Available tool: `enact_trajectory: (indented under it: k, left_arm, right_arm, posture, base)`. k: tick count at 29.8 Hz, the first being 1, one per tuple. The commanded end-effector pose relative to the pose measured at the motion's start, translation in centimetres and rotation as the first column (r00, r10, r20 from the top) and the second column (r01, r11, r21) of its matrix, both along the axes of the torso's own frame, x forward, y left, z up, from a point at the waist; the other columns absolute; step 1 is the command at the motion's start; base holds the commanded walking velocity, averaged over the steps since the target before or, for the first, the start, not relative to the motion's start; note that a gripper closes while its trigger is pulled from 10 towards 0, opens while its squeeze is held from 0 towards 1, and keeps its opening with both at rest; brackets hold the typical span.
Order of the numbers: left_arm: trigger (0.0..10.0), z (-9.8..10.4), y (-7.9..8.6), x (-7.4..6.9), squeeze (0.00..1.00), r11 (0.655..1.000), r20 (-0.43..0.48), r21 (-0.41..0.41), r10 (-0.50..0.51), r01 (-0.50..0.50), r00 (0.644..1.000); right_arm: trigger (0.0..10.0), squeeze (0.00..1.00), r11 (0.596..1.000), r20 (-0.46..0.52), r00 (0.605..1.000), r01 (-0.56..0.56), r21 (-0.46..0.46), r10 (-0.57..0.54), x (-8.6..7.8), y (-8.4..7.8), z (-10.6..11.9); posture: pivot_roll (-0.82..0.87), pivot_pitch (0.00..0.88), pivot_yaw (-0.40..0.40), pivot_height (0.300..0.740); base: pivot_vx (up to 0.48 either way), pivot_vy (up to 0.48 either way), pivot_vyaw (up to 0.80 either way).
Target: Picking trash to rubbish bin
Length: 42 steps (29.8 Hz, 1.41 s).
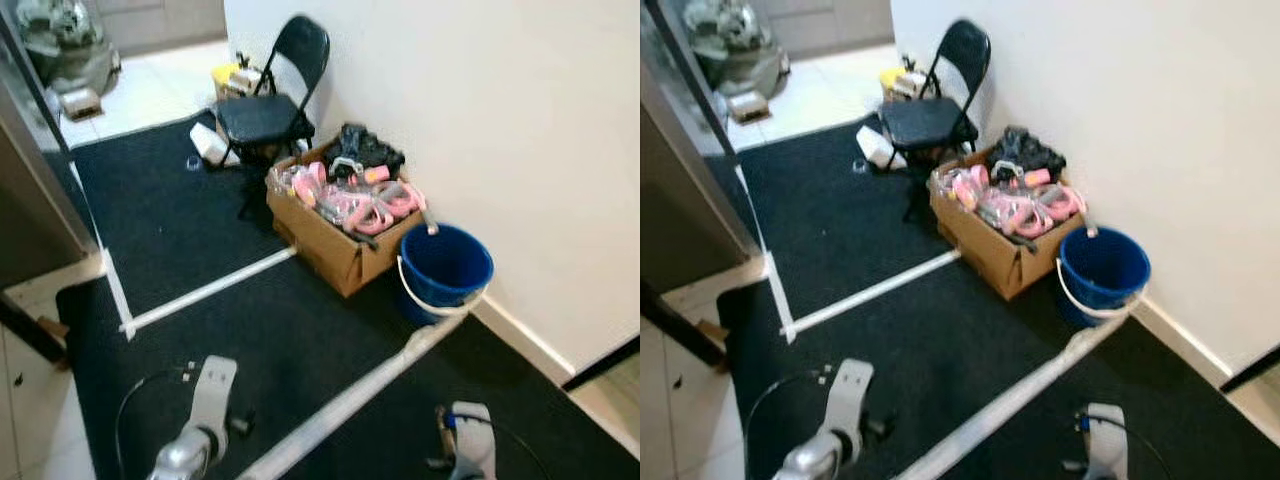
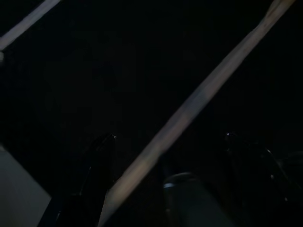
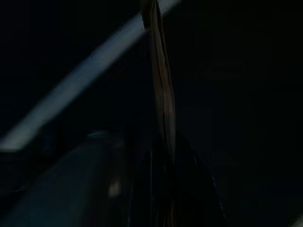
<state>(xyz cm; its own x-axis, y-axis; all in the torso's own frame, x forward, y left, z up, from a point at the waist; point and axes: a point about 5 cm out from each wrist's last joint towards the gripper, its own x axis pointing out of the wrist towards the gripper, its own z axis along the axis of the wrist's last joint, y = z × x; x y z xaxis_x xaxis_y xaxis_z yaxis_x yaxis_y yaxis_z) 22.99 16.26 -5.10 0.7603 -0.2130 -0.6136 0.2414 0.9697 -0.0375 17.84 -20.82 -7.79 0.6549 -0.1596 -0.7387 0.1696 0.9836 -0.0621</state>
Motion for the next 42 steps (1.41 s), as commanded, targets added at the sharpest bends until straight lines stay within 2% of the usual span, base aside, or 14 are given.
enact_trajectory:
  k: [1,42]
  left_arm:
    - [10.0,-0.3,-0.14,-0.37,0.0,1.0,-0.02,-0.003,-0.002,0.002,1.0]
    - [10.0,-0.28,0.07,-0.38,0.0,1.0,-0.018,0.004,-0.005,0.005,1.0]
  right_arm:
    - [10.0,0.0,1.0,-0.028,0.999,0.014,-0.008,-0.015,-0.72,-0.52,-0.29]
    - [10.0,0.0,1.0,-0.034,0.999,-0.001,-0.021,0.0,-0.98,-0.52,-0.4]
  posture:
    - [0.03,0.128,0.027,0.74]
    - [0.03,0.129,0.03,0.74]
  base:
    - [0.412,0.0,0.0]
    - [0.414,0.0,0.0]
